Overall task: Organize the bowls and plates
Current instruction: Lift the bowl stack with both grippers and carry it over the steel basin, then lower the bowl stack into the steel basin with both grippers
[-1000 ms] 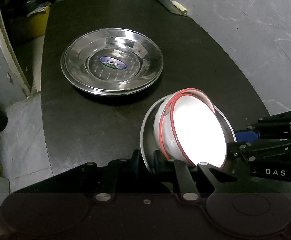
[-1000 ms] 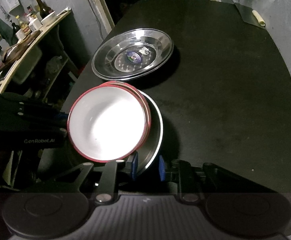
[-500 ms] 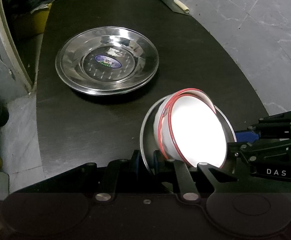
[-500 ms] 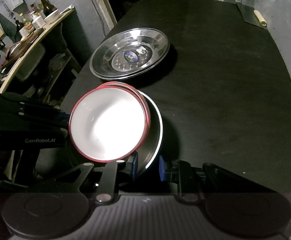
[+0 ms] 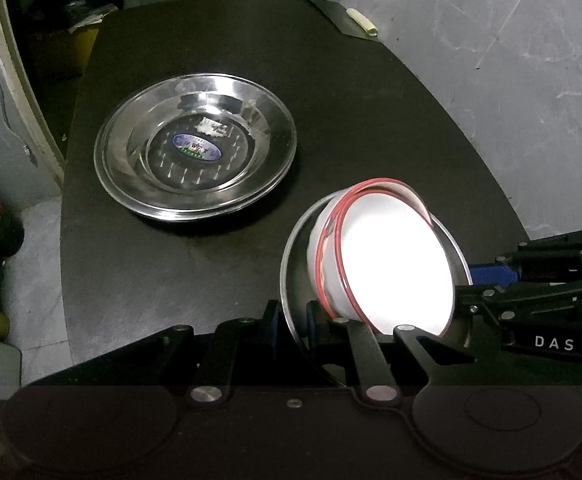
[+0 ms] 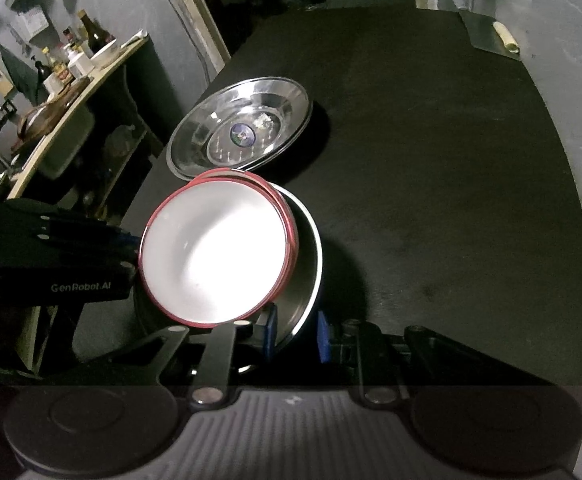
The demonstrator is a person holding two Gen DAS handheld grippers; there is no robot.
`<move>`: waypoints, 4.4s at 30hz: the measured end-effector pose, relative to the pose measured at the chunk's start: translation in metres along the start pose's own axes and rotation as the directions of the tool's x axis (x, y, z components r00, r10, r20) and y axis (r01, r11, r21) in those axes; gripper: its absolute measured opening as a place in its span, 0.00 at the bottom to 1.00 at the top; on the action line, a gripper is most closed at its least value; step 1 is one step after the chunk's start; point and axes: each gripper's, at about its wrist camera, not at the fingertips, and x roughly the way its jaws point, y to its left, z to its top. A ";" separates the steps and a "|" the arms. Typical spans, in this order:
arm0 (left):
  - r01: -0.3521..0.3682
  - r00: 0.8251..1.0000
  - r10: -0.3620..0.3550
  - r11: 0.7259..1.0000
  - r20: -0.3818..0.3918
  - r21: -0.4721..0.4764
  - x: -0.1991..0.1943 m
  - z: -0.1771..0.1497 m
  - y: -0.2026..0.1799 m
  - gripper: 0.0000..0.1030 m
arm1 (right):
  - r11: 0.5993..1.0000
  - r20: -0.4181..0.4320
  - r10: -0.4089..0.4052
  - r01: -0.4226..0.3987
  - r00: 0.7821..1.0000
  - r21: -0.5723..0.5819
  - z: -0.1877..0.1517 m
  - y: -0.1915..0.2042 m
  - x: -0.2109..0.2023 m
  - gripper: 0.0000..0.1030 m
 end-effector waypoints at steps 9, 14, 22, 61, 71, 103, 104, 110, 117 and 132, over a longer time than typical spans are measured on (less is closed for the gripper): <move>0.031 1.000 -0.031 0.999 0.005 0.023 -0.004 0.018 0.010 0.13 | 0.996 0.049 -0.014 0.010 0.999 0.086 0.011 0.001 -0.005 0.22; 0.050 0.999 -0.050 0.998 0.019 0.030 -0.006 0.033 0.024 0.12 | 0.994 0.067 -0.030 0.022 0.997 0.111 0.023 0.007 -0.003 0.22; 0.061 0.997 -0.062 0.998 0.051 0.022 -0.008 0.051 0.048 0.11 | 0.994 0.084 -0.048 0.040 0.995 0.104 0.047 0.018 0.009 0.22; 0.033 0.997 -0.023 0.991 0.076 -0.133 0.035 0.122 0.131 0.09 | 0.997 0.036 -0.062 0.060 0.997 0.047 0.149 0.030 0.086 0.22; 0.029 0.998 -0.019 0.988 0.065 -0.154 0.038 0.122 0.132 0.09 | 0.997 0.027 -0.051 0.050 0.998 0.066 0.149 0.027 0.092 0.22; 0.007 0.998 0.004 0.985 0.058 -0.175 0.038 0.121 0.130 0.10 | 0.995 0.043 -0.039 0.035 0.998 0.094 0.146 0.022 0.091 0.23; 0.006 0.998 0.004 0.984 0.058 -0.177 0.039 0.121 0.130 0.10 | 0.995 0.045 -0.039 0.035 0.998 0.096 0.146 0.022 0.091 0.23; 0.002 0.998 0.009 0.982 0.058 -0.189 0.037 0.121 0.132 0.12 | 0.993 0.055 -0.043 0.036 0.998 0.110 0.143 0.020 0.090 0.25; -0.015 0.998 0.028 0.981 0.064 -0.192 0.034 0.120 0.128 0.15 | 0.993 0.063 -0.047 0.040 0.997 0.111 0.143 0.021 0.087 0.25; -0.045 0.996 0.060 0.980 0.073 -0.194 0.027 0.119 0.125 0.24 | 0.990 0.083 -0.063 0.052 0.995 0.134 0.139 0.017 0.080 0.34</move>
